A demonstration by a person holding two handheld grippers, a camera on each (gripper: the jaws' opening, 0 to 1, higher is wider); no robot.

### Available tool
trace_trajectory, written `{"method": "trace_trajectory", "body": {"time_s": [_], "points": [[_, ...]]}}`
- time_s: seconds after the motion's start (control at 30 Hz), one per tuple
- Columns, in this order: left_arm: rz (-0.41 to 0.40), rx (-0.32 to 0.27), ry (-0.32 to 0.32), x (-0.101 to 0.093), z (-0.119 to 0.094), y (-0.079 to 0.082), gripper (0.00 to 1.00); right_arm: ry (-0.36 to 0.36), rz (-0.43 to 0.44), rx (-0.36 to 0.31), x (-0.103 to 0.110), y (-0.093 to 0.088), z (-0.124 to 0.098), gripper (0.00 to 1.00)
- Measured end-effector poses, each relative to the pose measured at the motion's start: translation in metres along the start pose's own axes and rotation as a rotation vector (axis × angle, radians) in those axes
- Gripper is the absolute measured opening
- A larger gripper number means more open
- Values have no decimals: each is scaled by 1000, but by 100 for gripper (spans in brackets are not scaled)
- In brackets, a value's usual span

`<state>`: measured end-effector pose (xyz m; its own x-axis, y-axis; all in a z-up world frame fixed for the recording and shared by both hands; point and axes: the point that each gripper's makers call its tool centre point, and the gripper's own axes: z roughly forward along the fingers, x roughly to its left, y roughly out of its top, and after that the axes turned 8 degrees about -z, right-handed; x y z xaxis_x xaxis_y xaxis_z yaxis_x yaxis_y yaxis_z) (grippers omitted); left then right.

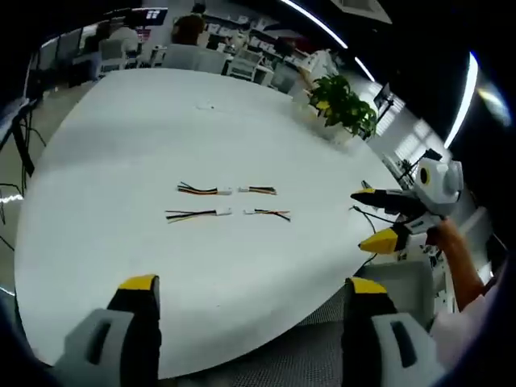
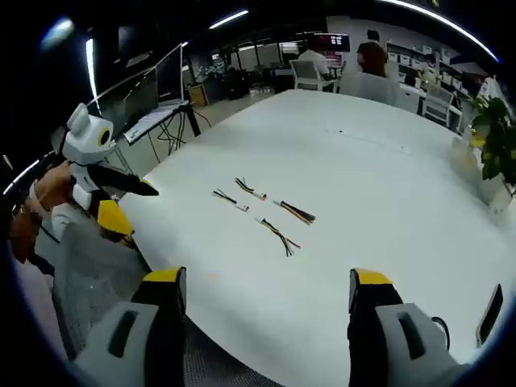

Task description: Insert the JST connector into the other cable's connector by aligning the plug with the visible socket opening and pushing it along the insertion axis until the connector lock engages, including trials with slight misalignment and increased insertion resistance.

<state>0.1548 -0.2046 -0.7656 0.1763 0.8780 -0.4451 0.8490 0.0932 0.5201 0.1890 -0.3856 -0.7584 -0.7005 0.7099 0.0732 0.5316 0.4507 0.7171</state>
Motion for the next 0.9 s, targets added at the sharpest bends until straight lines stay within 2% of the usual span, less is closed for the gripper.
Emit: {"method": "trace_trajectory", "body": {"time_s": [0.2, 0.33, 0.6, 0.67, 0.73, 0.9], "points": [[17, 8, 23, 2, -1, -3, 89, 6, -9, 3, 3, 1, 0, 79], [1, -6, -9, -1, -2, 0, 90, 6, -7, -2, 2, 2, -1, 79], [-4, -15, -30, -4, -4, 4, 89, 16, -6, 12, 4, -3, -1, 78], [-27, -26, -64, -9, -5, 7, 89, 16, -4, 11, 4, -3, -1, 78], [-63, -72, -115, -16, -6, 15, 89, 17, -2, 11, 4, -3, -1, 77], [-43, -67, -92, -13, -9, 18, 89, 22, 0, 13, 5, -2, -1, 76]]}}
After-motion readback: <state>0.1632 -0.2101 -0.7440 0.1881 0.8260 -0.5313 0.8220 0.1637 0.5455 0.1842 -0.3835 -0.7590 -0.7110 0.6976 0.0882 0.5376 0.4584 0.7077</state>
